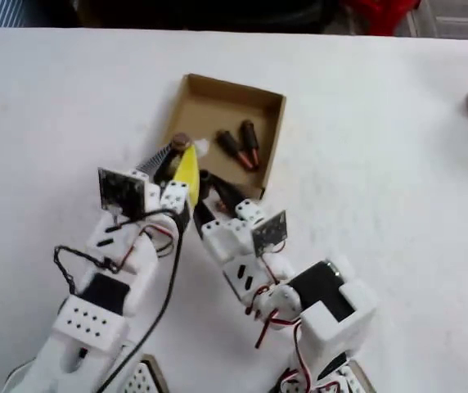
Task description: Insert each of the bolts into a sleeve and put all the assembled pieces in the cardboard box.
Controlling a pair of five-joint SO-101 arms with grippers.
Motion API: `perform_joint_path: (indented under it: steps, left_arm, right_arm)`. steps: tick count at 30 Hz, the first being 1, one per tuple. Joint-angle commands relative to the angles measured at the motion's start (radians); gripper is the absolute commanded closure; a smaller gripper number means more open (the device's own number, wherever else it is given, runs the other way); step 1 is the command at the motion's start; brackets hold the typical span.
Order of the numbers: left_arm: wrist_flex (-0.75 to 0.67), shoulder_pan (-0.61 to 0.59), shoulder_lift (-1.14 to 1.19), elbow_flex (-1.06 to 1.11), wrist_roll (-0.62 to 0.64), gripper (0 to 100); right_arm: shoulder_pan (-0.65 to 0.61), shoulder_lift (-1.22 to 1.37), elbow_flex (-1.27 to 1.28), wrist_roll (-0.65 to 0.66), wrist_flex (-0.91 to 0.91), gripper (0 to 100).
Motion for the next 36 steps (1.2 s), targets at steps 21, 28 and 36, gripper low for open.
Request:
perform_joint_path:
  steps: [21,28,36]
  left_arm:
    - [0.037,0.11,-0.081,-0.014,-0.006,98]
    - [0.104,0.045,-0.031,-0.157,-0.002,98]
    - [0.218,0.073,0.163,-0.308,-0.005,98]
  right_arm:
    - [-0.002,-0.002,-0.012,0.014,-0.022,98.1]
    - [-0.004,-0.002,-0.011,0.015,-0.028,98.2]
    - [-0.002,-0.002,-0.011,0.015,-0.053,98.2]
